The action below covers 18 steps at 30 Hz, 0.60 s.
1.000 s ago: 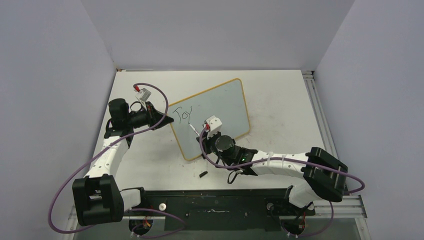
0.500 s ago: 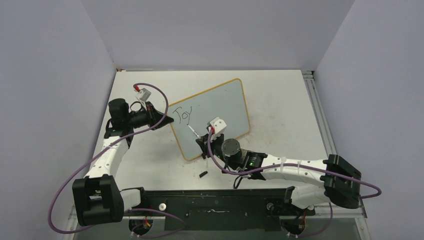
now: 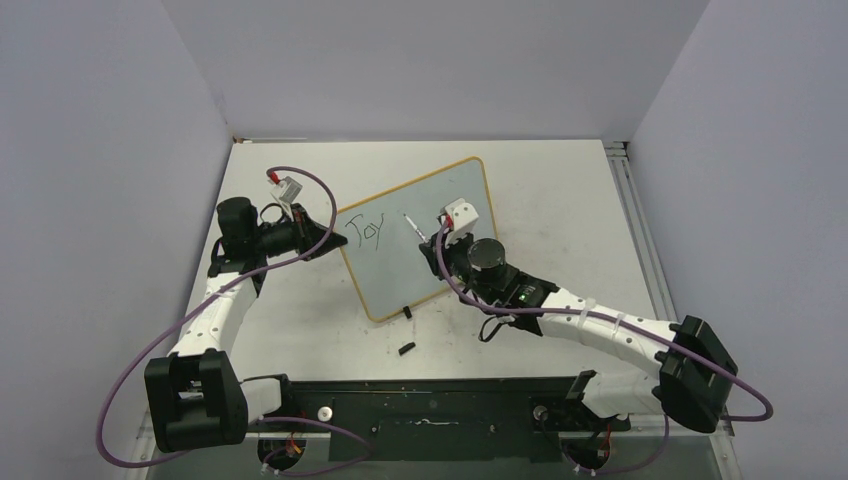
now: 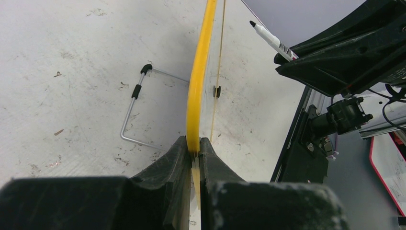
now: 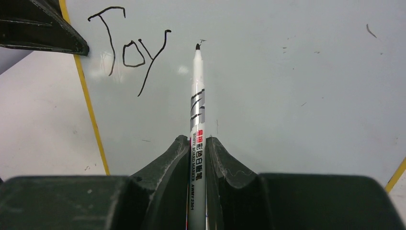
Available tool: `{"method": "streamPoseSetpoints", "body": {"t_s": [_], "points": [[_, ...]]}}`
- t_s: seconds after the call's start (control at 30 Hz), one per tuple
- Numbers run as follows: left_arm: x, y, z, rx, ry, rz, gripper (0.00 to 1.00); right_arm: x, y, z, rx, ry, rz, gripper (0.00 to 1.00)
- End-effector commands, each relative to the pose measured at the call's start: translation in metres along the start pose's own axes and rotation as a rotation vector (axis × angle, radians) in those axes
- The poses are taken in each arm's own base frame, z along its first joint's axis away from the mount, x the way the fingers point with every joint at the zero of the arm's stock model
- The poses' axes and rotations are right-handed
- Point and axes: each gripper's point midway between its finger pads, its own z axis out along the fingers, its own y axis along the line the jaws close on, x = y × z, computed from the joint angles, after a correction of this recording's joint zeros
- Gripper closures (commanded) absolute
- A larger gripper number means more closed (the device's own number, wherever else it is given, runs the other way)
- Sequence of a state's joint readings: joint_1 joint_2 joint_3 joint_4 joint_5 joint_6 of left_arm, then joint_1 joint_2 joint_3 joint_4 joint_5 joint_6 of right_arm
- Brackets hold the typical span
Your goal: Write a sentence on the whiteboard
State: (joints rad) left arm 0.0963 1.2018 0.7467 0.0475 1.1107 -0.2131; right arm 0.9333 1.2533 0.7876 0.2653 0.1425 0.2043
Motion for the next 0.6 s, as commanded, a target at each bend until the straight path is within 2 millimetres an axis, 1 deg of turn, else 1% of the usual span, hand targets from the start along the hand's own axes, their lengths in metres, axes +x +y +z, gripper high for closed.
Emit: {"method": "streamPoseSetpoints", "body": {"t_s": [0.0, 0.13, 0.33, 0.57], "points": [[-0.014, -0.007, -0.004, 0.020, -0.016, 0.058, 1.00, -0.027, 0.000, 0.010, -0.024, -0.043, -0.036, 0.95], [-0.015, -0.007, -0.004, 0.013, -0.019, 0.066, 1.00, -0.032, 0.000, 0.017, -0.033, -0.045, -0.053, 0.95], [-0.015, -0.005, -0.004, 0.012, -0.015, 0.062, 1.00, -0.033, -0.001, 0.026, -0.033, -0.039, -0.040, 0.95], [-0.016, -0.007, -0.004, 0.015, -0.017, 0.068, 1.00, -0.022, -0.001, 0.028, -0.030, -0.015, -0.010, 0.95]]}}
